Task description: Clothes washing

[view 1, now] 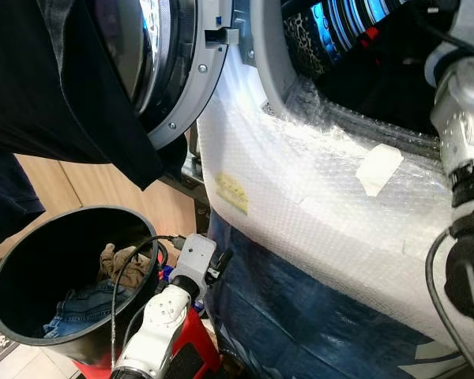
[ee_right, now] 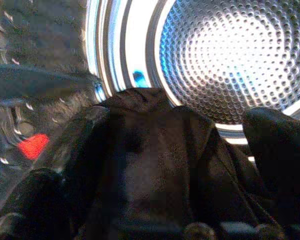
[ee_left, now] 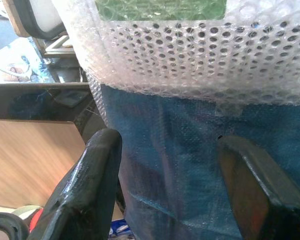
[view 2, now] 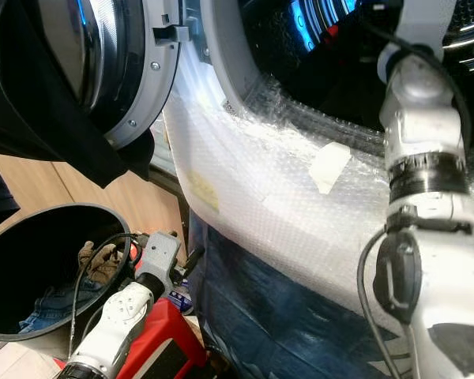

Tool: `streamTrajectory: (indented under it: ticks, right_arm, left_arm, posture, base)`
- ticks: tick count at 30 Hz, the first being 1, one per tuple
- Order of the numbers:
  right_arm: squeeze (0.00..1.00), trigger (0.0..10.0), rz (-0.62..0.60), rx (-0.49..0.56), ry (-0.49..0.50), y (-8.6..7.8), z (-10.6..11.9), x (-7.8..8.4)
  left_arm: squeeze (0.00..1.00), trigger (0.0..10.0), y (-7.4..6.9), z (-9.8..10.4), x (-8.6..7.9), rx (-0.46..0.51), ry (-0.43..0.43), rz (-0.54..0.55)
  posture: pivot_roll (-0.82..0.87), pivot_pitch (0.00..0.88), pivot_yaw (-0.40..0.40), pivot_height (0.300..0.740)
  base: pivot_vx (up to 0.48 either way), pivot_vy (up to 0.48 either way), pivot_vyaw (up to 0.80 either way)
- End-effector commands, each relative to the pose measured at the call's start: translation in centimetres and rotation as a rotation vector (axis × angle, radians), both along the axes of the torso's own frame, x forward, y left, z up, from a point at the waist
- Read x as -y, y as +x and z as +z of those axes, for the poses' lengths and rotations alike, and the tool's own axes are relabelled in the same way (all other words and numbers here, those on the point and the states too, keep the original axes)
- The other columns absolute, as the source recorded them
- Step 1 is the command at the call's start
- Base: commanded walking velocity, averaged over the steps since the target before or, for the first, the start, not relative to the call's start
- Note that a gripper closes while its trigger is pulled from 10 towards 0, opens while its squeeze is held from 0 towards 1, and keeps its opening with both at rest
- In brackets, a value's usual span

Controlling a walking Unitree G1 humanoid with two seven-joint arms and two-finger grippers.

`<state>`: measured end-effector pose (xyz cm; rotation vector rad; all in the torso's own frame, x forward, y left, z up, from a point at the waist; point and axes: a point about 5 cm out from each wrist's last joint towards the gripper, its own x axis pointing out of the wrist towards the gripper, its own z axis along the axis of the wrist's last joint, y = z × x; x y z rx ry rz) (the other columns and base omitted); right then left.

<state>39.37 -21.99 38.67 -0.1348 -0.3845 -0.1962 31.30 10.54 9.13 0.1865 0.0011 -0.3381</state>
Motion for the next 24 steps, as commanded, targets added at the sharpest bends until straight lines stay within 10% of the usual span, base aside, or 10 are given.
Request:
streamTrajectory:
  ticks: [1, 16, 17, 18, 24]
  right_arm:
    - [1.0, 10.0, 0.02, 0.039, 0.01, -1.0, 1.0, -0.1]
    - [1.0, 10.0, 0.161, 0.252, -0.012, -6.9, 2.7, -2.1]
    - [0.84, 10.0, 0.243, 0.261, -0.067, -8.0, 2.0, -3.3]
    - [0.0, 10.0, 0.298, 0.275, -0.069, -8.5, 1.7, -3.8]
    - [0.0, 10.0, 0.521, 0.34, -0.09, -10.7, 1.2, -6.1]
  left_arm:
    - [0.0, 10.0, -0.2, -0.2, 0.2, -0.017, 0.001, -0.01]
    - [0.0, 10.0, -0.2, -0.1, 0.3, -0.019, 0.001, -0.016]
    - [0.0, 10.0, -0.1, -0.1, 0.3, -0.018, 0.0, -0.016]
    - [0.0, 10.0, -0.1, -0.1, 0.3, -0.017, 0.001, -0.015]
    - [0.0, 10.0, 0.0, 0.1, 0.0, -0.011, -0.003, -0.002]
  posture:
    - [-0.07, 0.125, 0.004, 0.74]
    - [-0.08, 0.127, 0.014, 0.74]
    - [-0.08, 0.127, 0.014, 0.74]
    - [-0.08, 0.125, 0.013, 0.74]
    - [-0.09, 0.122, 0.015, 0.74]
  base:
    - [0.0, 0.0, 0.0]
    - [0.0, 0.0, 0.0]
    - [0.0, 0.0, 0.0]
    - [0.0, 0.0, 0.0]
    - [0.0, 0.0, 0.0]
